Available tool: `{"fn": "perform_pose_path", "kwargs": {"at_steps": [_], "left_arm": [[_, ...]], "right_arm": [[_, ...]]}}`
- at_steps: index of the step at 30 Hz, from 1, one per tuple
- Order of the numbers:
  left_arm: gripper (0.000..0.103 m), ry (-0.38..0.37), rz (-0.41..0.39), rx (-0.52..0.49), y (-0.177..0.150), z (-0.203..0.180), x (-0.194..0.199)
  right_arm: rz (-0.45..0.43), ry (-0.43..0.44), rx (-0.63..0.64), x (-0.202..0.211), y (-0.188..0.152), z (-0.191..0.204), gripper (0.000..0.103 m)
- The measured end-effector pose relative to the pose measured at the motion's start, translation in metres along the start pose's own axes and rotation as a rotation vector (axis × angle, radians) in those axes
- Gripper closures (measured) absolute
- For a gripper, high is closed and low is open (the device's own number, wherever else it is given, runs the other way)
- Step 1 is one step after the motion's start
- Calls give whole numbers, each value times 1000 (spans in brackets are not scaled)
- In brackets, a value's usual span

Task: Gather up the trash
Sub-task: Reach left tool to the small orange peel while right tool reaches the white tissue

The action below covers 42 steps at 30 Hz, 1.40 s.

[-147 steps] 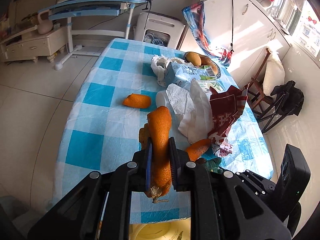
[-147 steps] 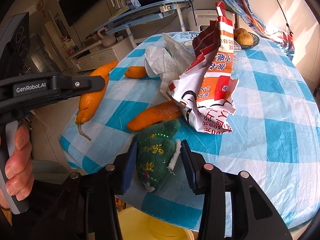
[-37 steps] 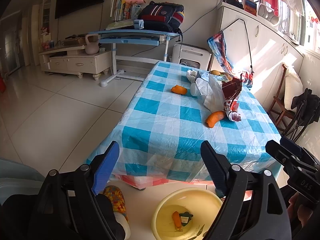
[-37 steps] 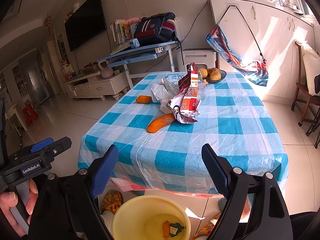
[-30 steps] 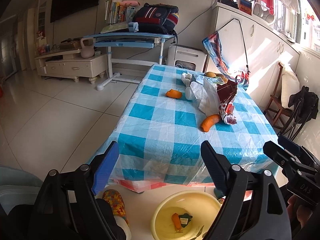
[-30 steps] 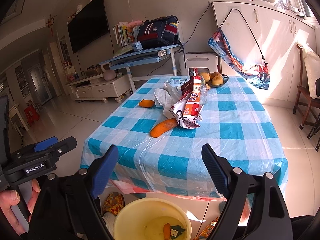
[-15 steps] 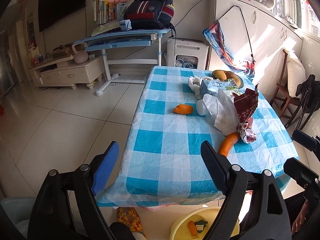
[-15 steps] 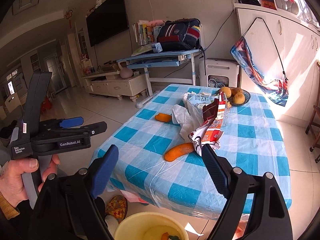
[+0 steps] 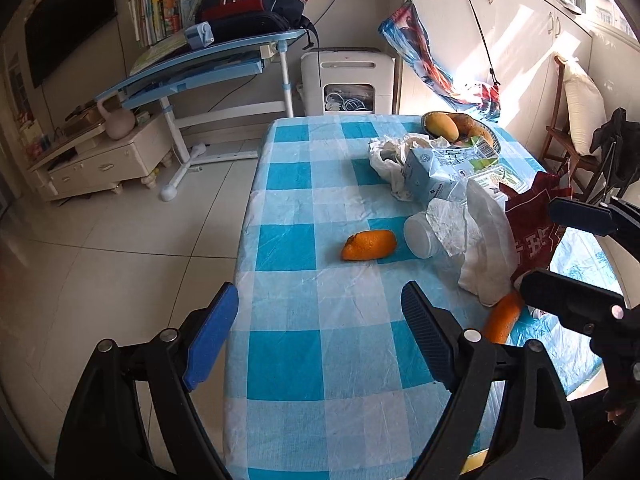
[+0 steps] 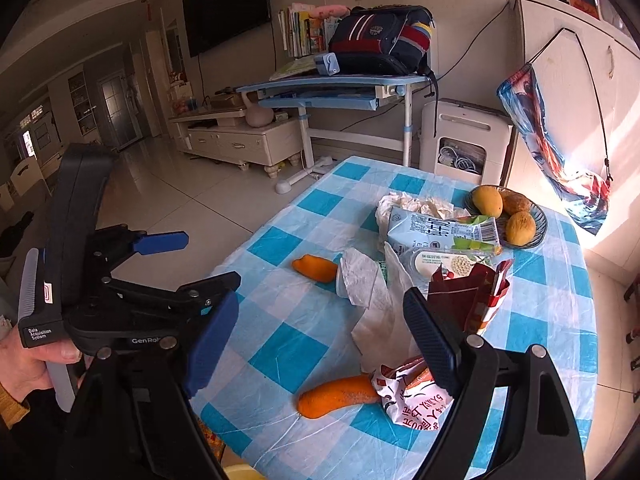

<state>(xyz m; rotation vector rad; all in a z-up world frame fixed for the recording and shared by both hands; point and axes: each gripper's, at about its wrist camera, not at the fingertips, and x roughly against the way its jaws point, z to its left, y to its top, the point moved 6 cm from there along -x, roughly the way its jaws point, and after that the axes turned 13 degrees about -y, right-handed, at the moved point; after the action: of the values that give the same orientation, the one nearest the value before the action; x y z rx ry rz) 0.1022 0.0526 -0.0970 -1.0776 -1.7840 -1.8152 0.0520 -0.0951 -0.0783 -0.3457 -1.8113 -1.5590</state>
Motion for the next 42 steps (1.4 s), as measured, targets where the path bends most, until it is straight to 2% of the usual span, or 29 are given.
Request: {"fn": "perform_pose_path", "kwargs": {"at_steps": [4,8,12,14,16,20,21,22,23,24,25,26,29,33,35,36,37,39,41,42], "left_arm": [[23,-19,19,-63,12,-7,-26],[23,-33,61,-106,18,-11,-56],[23,-36,94,-160,20,-17,-78],[23,-46,103,-171,20,-21,-85],[29,-58,119,-178,19,-23,-92],[65,-117,169,-168,11,-29,-104],[72,-123,178,-169,10,-31,-104],[79,-134,182,-169,10,-32,-104],[93,-144,190,-164,10,-33,-106],[94,-155,195,-152,10,-32,-106],[95,-174,198,-132,10,-31,-105],[95,-197,200,-112,10,-29,-104],[96,-230,193,-80,10,-24,-97],[96,-227,172,-80,9,-21,-85],[96,-219,179,-84,8,-19,-86],[96,-219,185,-82,7,-18,-87],[96,-216,191,-84,6,-18,-88],[96,-213,196,-94,6,-19,-88],[95,-210,199,-101,6,-20,-89],[95,-202,197,-103,6,-20,-90]], "right_arm": [[117,-34,14,-45,-9,-15,27],[155,-72,30,-60,-19,-31,30],[125,-125,134,-57,-19,-30,44],[90,-118,154,-53,-18,-27,44],[80,-112,203,-54,-19,-19,44],[75,-137,319,-64,-22,-2,45],[71,-146,335,-64,-22,0,53],[68,-160,347,-63,-21,0,73],[66,-161,339,-62,-19,-1,80],[60,-145,304,-58,-16,-6,88],[61,-131,265,-56,-13,-12,100],[58,-111,221,-54,-9,-18,102],[54,-63,102,-45,-2,-37,102],[47,39,46,-35,3,-38,101],[62,47,74,-38,0,-27,71],[72,26,108,-42,-4,-21,33],[85,-14,157,-47,-9,-14,26],[121,-51,214,-60,-18,-6,27],[139,-60,218,-67,-22,-5,30],[155,-71,222,-73,-25,-4,39]]}}
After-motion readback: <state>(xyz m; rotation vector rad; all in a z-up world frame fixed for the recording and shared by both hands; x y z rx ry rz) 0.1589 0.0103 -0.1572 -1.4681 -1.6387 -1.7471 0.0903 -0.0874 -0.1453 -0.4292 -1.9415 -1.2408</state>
